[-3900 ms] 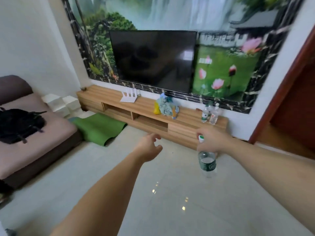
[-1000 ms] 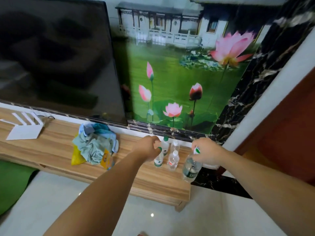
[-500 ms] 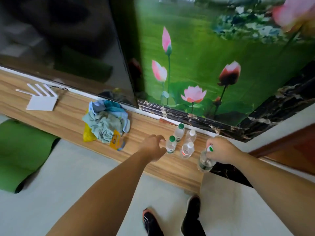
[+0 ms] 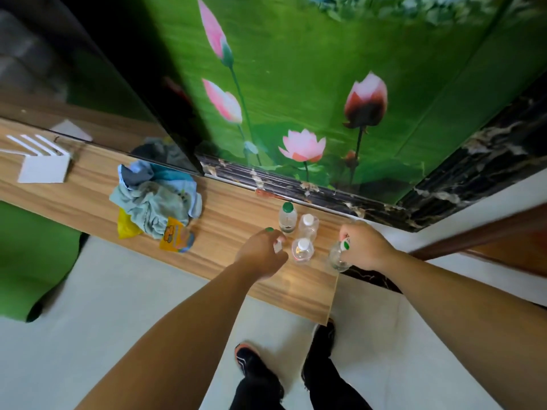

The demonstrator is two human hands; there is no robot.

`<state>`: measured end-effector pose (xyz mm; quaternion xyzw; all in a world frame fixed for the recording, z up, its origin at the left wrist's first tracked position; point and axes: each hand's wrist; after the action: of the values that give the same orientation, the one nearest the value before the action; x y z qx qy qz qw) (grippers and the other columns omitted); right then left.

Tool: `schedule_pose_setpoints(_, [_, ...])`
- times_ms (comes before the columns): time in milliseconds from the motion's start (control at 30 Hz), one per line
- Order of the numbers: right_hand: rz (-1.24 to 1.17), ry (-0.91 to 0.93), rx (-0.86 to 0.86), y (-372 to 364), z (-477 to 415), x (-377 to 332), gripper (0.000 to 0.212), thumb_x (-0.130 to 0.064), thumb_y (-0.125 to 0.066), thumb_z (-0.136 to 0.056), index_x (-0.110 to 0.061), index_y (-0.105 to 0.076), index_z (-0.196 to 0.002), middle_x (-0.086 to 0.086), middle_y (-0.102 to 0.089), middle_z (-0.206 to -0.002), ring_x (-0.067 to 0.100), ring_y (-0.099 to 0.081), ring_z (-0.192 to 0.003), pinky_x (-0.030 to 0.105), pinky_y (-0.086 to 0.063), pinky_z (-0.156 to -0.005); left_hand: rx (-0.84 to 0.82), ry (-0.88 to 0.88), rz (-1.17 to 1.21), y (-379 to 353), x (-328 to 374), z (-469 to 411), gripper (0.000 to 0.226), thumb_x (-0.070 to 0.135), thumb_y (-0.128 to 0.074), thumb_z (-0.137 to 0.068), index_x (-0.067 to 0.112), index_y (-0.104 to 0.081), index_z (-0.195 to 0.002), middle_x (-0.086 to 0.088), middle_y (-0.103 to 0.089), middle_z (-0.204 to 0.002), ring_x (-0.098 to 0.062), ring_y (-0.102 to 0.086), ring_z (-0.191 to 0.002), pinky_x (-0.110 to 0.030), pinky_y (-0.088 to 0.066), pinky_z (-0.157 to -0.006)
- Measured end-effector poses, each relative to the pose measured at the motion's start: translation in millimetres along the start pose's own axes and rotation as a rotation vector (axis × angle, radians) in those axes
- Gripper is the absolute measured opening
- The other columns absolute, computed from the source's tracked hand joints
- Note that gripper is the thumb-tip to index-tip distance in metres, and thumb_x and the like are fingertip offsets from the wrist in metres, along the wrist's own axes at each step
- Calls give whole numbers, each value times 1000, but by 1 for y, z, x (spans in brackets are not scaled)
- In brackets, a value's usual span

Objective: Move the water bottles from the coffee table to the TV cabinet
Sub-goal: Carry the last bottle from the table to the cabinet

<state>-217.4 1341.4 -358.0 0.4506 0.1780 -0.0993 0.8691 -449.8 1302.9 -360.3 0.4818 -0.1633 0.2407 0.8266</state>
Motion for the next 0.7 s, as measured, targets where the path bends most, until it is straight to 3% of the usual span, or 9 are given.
schedule_pose_setpoints(233, [74,16,-103,-37,-15,-7,26,-22,-69,-74,-25,-44,-73,-1,-50,-89,20,-53,-75,27,-40,-58,-46,90,-18,-7,-31,-7,41,31,-57,-81,25,-56,-121,-3,-59,-120,-20,-56,-106,-28,-43,-84])
schedule_pose_setpoints(467, [45,33,-199,-87,-40,-32,32,-22,-70,-75,-14,-58,-103,9,-52,-112,28,-56,-94,36,-49,-80,-28,120,42,-5,-71,-9,37,27,-58,-82,23,-59,-119,-3,-59,-114,-20,-57,-101,-28,-45,-82])
schedule_pose_setpoints(700, [-12,20,-206,-147,-59,-62,27,-12,-64,-81,-13,-58,-108,11,-49,-118,30,-57,-96,41,-51,-84,-81,166,61,-12,-119,6,34,29,-58,-82,24,-59,-116,-2,-60,-113,-21,-58,-100,-35,-48,-88])
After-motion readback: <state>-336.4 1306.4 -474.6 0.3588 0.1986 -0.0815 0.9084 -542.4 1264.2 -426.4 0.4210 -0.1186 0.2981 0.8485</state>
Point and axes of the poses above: each hand's wrist, its own z-axis away from the middle knuckle, its own y-axis out of the back of the hand, x = y × z
